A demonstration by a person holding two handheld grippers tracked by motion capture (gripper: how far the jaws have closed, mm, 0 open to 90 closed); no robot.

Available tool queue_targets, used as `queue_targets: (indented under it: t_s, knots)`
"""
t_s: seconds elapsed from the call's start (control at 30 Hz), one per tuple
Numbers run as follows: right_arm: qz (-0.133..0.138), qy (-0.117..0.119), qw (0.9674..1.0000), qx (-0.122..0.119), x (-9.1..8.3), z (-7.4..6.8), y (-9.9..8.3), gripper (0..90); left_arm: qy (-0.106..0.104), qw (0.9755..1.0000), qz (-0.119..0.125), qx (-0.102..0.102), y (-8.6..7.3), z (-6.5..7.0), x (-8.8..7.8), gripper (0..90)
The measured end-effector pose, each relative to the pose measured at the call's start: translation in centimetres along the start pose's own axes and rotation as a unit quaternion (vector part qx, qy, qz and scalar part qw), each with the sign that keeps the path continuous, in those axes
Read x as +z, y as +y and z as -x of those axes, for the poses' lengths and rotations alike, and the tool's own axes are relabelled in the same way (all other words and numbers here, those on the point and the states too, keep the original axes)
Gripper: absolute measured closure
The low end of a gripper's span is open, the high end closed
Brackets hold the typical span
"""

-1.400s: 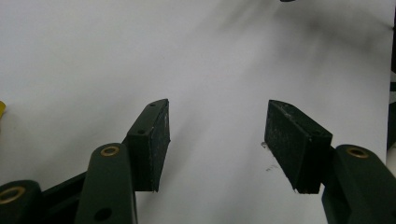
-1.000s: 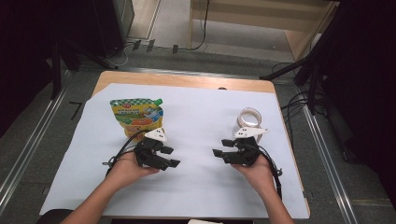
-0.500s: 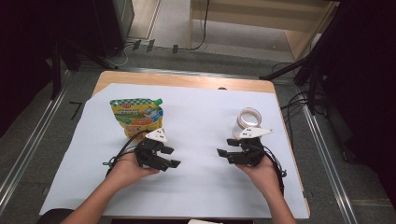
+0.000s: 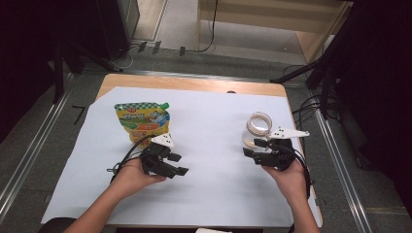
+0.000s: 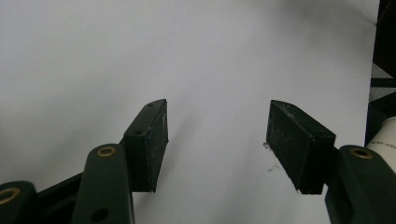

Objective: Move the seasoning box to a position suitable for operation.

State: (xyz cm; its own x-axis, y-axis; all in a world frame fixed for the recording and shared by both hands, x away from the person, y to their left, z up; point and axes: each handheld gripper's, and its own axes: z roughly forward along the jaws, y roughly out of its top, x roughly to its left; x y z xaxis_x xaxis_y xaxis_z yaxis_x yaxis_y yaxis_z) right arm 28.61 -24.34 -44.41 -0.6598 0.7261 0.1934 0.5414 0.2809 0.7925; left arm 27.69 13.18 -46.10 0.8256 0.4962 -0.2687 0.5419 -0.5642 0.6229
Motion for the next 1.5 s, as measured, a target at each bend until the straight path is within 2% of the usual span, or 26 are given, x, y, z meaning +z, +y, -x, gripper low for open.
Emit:
queue_targets:
  t_s: [0.4,0.53,0.67,0.8,1.0,1.3,1.43,1.5]
  knots:
    - [0.019,-0.052,0.9982,0.023,-2.9,2.3,-0.4,35.7,0.005,1.0000,-0.003,0.006,0.0,0.1,0.0,39.6]
    - [0.012,-0.064,0.9970,0.040,-3.1,2.9,-0.2,34.6,-0.005,1.0000,-0.006,0.003,0.1,0.0,0.3,39.0]
    - [0.023,-0.089,0.9945,0.049,-3.1,3.5,0.3,30.3,-0.007,0.9999,-0.011,0.003,0.1,0.1,0.6,38.1]
    - [0.024,-0.090,0.9931,0.071,-2.5,4.8,0.5,20.3,-0.009,0.9998,-0.015,0.004,0.1,0.0,0.8,37.7]
    - [0.022,-0.091,0.9926,0.077,-1.8,5.4,1.1,15.5,-0.007,0.9998,-0.016,0.000,0.1,0.0,0.9,37.5]
    - [0.007,-0.092,0.9928,0.076,-0.1,6.3,2.0,12.7,-0.014,0.9998,-0.008,-0.007,0.1,-0.4,0.7,37.4]
    - [0.003,-0.095,0.9936,0.061,0.8,6.3,2.3,12.1,-0.013,0.9998,-0.009,-0.007,0.1,-0.4,0.8,37.4]
    - [0.003,-0.094,0.9937,0.062,1.2,6.3,2.4,12.6,-0.012,0.9999,-0.009,-0.008,0.1,-0.4,0.7,37.4]
